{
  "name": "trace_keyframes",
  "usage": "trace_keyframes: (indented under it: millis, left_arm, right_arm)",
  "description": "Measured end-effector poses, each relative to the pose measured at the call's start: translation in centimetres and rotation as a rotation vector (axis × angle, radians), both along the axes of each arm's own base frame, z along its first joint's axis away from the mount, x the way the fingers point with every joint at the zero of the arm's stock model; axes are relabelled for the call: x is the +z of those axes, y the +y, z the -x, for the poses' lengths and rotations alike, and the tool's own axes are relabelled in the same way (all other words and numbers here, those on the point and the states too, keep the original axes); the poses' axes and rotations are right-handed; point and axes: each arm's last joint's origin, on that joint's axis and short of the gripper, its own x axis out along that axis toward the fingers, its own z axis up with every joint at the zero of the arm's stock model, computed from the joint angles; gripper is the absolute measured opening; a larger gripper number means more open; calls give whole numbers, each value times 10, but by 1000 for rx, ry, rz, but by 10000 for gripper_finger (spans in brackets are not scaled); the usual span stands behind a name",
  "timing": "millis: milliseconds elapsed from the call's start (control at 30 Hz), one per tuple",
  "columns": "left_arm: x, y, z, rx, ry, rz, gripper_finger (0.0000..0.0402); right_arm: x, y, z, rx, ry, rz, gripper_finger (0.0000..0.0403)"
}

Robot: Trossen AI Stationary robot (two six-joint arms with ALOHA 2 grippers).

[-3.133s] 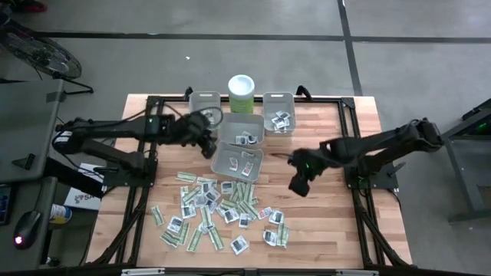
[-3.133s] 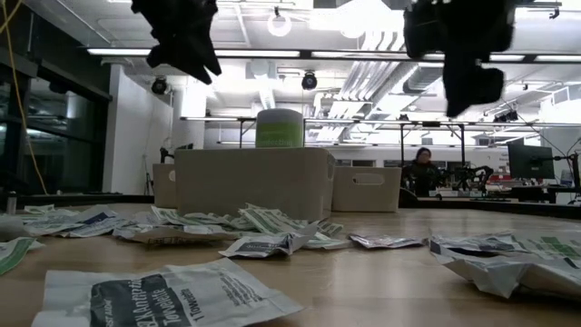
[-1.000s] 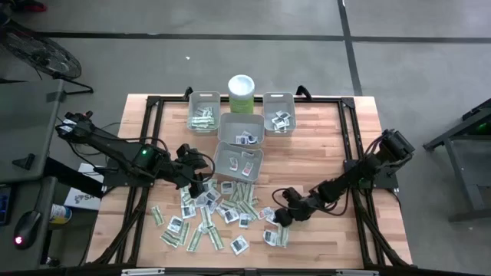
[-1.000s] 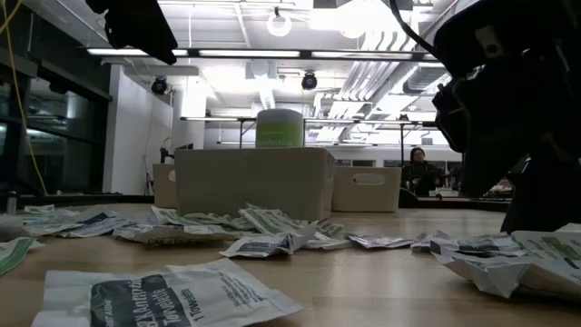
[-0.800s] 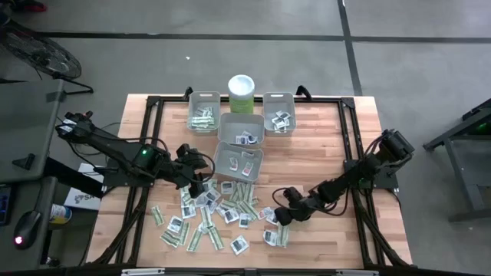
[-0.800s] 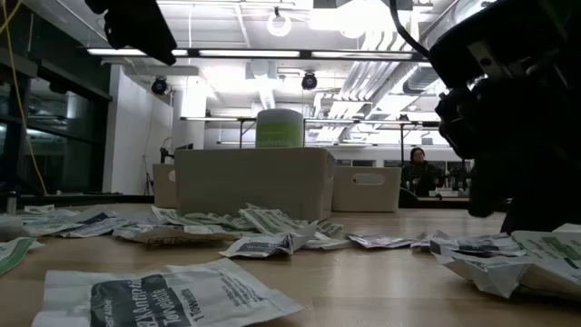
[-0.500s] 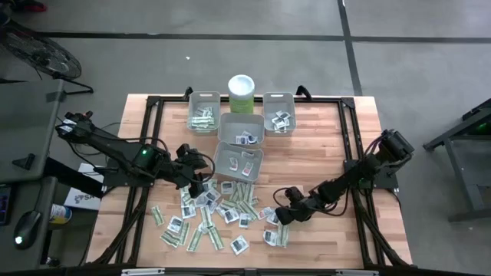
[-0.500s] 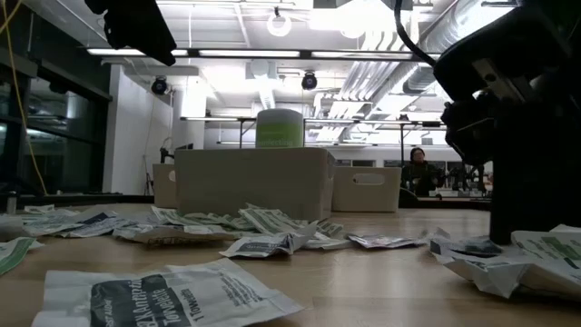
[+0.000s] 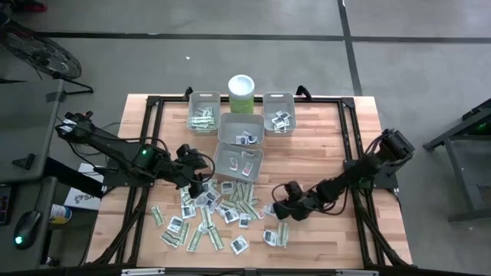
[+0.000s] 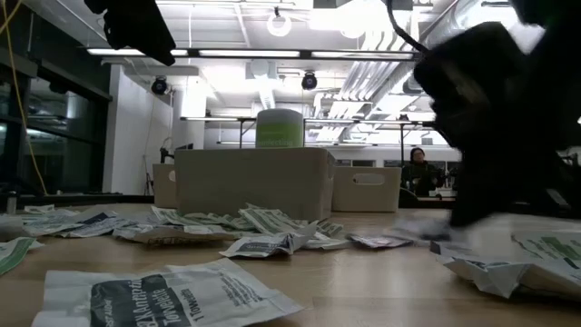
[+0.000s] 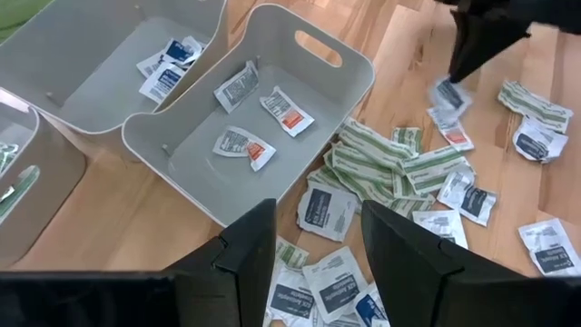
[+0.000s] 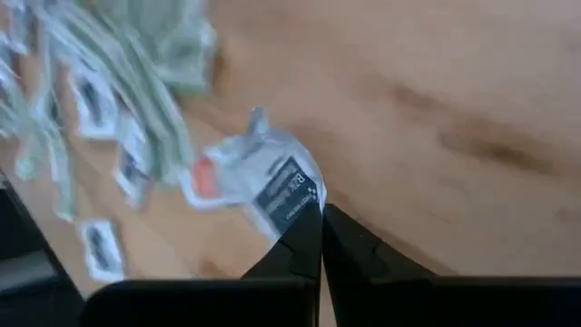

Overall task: Pick & Place First Aid Supplies
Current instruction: Put the towelette pack into the right bin

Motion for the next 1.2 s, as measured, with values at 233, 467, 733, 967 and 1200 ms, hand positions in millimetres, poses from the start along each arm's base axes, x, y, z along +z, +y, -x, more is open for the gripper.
trace_keyframes:
  millis: [233,467,733,967,1200]
  left_arm:
    - [0,0,0,-9,3,11,162]
    - [0,0,0,-8,-1,12,162]
    - [0,0,0,-7,-2,10,162]
    - [1,0,-1,0,-6,15,162]
    - [1,1,-1,23,-17,4,162]
  right_arm:
    - [48,3,-6,63,35,106,0]
    - [101,2,-10,130,156,302,0]
    - [141,-23,-11,184,318,532,0]
    - [148,-69,-22,307,455,605,0]
    - [147,-130,-31,432,547,636,0]
